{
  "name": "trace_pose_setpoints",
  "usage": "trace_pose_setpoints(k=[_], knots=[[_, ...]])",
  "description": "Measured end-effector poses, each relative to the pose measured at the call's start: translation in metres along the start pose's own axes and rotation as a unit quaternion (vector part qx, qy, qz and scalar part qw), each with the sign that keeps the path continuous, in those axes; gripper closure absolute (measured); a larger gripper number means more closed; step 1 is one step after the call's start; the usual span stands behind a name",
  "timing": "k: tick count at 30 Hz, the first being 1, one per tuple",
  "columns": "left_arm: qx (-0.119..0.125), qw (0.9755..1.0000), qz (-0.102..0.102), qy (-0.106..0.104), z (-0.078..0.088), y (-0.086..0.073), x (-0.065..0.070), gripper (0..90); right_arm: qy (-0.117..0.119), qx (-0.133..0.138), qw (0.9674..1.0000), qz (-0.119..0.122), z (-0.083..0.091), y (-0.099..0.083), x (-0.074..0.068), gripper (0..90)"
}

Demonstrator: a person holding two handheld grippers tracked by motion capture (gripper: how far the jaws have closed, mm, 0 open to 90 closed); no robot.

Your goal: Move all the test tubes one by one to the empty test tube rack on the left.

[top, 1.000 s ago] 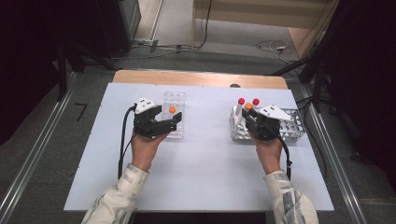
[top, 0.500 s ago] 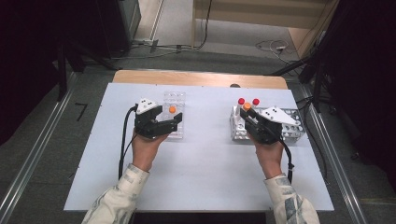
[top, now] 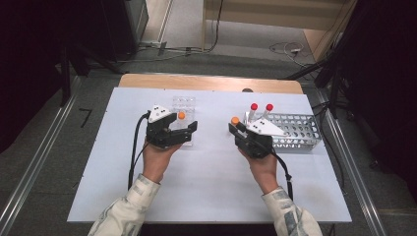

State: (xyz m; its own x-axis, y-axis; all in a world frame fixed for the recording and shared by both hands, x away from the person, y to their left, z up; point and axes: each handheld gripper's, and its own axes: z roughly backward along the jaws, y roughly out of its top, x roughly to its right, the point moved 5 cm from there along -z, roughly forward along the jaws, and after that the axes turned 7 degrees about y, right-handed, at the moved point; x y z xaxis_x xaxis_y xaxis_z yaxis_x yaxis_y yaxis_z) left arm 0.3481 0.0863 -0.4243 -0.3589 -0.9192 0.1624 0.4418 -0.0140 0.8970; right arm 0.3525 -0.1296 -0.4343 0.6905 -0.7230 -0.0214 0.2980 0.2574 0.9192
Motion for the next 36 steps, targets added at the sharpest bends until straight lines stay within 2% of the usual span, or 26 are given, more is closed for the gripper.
trace_pose_setpoints(k=[8,14,17,22,30,36], knots=[[-0.014,0.9996,-0.022,-0.014,-0.005,-0.007,0.017,22.3,0.033,-0.027,0.9990,0.011,-0.029,-0.012,-0.031,70.7],[-0.013,0.9992,-0.027,-0.026,-0.005,-0.008,0.025,25.5,0.048,-0.042,0.9979,0.008,-0.042,-0.017,-0.041,70.7],[-0.016,0.9985,-0.029,-0.043,-0.006,-0.009,0.028,30.2,0.055,-0.046,0.9974,0.009,-0.046,-0.018,-0.045,70.8],[-0.019,0.9970,-0.042,-0.062,-0.007,-0.012,0.033,41.7,0.062,-0.046,0.9969,0.013,-0.049,-0.017,-0.051,70.8],[-0.017,0.9954,-0.068,-0.065,-0.007,-0.014,0.036,63.1,0.068,-0.046,0.9964,0.018,-0.049,-0.016,-0.058,70.7],[-0.024,0.9949,-0.072,-0.066,-0.008,-0.016,0.037,67.5,0.067,-0.045,0.9966,0.017,-0.048,-0.015,-0.057,70.8]])
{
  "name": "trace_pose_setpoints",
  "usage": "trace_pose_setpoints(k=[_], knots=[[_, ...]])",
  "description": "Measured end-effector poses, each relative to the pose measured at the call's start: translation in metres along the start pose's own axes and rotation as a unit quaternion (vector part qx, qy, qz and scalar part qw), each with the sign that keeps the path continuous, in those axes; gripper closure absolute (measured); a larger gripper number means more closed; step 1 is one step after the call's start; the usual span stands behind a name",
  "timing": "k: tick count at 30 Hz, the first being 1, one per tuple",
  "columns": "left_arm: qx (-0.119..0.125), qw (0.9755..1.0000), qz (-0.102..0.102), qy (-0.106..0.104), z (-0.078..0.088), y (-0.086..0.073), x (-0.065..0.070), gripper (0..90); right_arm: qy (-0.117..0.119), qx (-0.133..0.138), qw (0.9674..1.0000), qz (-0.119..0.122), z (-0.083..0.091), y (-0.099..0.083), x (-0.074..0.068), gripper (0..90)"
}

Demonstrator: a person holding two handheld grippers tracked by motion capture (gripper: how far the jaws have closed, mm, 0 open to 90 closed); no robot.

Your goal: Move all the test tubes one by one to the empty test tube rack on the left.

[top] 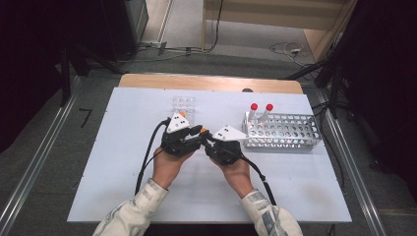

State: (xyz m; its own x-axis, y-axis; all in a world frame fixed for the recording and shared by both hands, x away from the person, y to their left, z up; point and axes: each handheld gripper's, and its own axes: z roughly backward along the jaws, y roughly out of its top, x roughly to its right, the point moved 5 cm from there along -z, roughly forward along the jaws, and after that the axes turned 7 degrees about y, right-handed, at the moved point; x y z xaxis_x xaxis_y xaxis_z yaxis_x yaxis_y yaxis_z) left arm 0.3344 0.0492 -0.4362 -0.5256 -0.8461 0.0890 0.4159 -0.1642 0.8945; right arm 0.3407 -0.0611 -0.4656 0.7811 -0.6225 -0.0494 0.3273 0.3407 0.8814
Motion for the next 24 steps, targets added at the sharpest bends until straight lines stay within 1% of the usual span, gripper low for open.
trace_pose_setpoints(k=[6,9,10,13,17,19,22,24], knots=[[-0.002,1.0000,-0.002,-0.003,0.000,-0.001,0.001,69.1,-0.001,-0.002,1.0000,0.001,0.001,0.000,0.001,70.8],[0.001,1.0000,0.001,-0.002,0.001,0.000,0.000,69.7,0.000,-0.002,1.0000,0.002,0.001,0.000,0.001,70.4],[0.001,1.0000,0.001,-0.003,0.001,0.000,0.000,70.0,0.002,-0.001,1.0000,0.001,0.002,0.000,0.000,68.4],[0.005,1.0000,0.004,-0.002,0.003,0.002,-0.002,70.1,0.009,0.001,1.0000,0.000,0.003,0.001,-0.001,56.1],[0.010,0.9999,0.011,0.000,0.007,0.005,-0.006,70.1,0.015,-0.005,0.9999,0.000,0.005,0.000,0.000,46.5],[0.014,0.9998,0.012,0.000,0.011,0.008,-0.008,70.1,0.017,-0.006,0.9998,0.001,0.007,0.000,0.000,44.3],[0.018,0.9996,0.020,-0.002,0.016,0.012,-0.012,70.2,0.021,-0.006,0.9998,0.001,0.013,-0.001,-0.001,41.2],[0.021,0.9995,0.023,-0.001,0.020,0.015,-0.015,70.1,0.022,-0.007,0.9997,0.008,0.016,-0.001,-0.001,39.6]])
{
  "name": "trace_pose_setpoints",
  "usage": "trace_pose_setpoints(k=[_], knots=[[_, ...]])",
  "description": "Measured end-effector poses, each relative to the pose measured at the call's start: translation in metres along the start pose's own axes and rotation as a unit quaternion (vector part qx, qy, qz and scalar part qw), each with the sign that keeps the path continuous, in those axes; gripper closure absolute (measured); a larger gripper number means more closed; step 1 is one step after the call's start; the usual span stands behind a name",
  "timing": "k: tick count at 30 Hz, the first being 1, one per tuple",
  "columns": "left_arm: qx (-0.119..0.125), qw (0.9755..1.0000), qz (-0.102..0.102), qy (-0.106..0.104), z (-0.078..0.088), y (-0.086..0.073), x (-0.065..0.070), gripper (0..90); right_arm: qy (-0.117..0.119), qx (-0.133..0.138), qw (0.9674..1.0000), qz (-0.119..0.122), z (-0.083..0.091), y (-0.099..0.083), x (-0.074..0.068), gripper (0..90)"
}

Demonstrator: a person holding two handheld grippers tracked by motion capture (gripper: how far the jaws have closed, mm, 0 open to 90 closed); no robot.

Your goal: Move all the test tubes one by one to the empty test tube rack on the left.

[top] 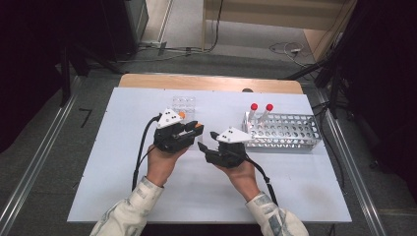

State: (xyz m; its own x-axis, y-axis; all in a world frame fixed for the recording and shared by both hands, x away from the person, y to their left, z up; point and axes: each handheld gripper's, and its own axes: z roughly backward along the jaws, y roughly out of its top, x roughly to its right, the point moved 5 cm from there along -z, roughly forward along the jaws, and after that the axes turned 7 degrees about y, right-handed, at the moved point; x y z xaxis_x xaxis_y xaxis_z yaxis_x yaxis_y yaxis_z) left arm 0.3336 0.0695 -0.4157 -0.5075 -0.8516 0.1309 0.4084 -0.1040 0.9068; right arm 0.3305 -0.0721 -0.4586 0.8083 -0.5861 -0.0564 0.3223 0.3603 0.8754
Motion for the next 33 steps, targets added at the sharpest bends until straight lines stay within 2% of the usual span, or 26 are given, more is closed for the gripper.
trace_pose_setpoints(k=[11,14,19,25,33], knots=[[0.028,0.9991,0.027,0.019,0.021,0.014,-0.021,70.1,0.000,-0.002,0.9999,0.013,0.015,-0.004,0.001,36.9],[0.032,0.9986,0.034,0.023,0.024,0.015,-0.026,70.1,-0.004,-0.001,1.0000,0.008,0.016,-0.005,0.003,36.9],[0.034,0.9984,0.036,0.026,0.025,0.017,-0.029,70.2,-0.006,-0.004,0.9999,0.010,0.017,-0.006,0.005,36.9],[0.040,0.9978,0.033,0.040,0.029,0.020,-0.039,70.2,-0.009,-0.005,0.9999,0.007,0.018,-0.006,0.006,36.9],[0.053,0.9952,0.027,0.078,0.028,0.024,-0.050,70.2,-0.012,-0.001,0.9999,0.006,0.021,-0.005,0.011,37.0]])
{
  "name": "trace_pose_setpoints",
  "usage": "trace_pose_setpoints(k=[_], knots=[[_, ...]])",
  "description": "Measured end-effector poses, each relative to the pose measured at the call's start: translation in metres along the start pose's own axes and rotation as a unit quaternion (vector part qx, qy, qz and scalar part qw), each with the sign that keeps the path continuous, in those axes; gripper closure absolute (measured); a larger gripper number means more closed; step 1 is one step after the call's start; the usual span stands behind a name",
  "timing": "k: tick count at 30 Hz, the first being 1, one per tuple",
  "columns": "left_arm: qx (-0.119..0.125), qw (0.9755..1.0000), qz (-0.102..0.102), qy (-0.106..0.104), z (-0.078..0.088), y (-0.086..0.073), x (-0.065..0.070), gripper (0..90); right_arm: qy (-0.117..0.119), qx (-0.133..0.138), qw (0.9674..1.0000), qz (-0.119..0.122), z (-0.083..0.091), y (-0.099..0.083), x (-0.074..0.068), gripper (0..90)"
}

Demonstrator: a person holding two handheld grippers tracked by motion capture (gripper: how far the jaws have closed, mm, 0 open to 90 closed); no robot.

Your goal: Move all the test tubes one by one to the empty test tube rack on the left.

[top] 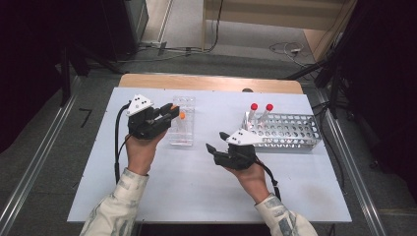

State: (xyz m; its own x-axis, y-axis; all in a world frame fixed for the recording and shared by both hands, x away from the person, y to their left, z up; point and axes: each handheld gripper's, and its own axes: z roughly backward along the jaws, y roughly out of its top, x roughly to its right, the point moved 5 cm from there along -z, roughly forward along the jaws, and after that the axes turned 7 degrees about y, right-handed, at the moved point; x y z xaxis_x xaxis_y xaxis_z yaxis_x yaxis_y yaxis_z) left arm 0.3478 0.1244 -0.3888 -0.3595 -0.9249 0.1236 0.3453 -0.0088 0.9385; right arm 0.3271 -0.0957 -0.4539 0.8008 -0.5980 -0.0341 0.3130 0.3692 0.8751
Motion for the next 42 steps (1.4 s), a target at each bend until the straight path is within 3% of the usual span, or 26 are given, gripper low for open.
trace_pose_setpoints(k=[19,28,42], knots=[[-0.012,0.9992,-0.026,0.029,-0.017,-0.016,0.001,70.0,-0.002,-0.001,1.0000,-0.002,0.001,-0.001,0.001,36.9],[-0.040,0.9976,-0.040,0.039,-0.029,-0.035,0.002,69.8,-0.002,-0.002,1.0000,-0.002,0.000,-0.002,0.000,36.9],[-0.047,0.9975,-0.040,0.036,-0.031,-0.039,0.002,64.5,-0.001,-0.003,1.0000,-0.002,0.001,-0.002,0.000,36.9]])
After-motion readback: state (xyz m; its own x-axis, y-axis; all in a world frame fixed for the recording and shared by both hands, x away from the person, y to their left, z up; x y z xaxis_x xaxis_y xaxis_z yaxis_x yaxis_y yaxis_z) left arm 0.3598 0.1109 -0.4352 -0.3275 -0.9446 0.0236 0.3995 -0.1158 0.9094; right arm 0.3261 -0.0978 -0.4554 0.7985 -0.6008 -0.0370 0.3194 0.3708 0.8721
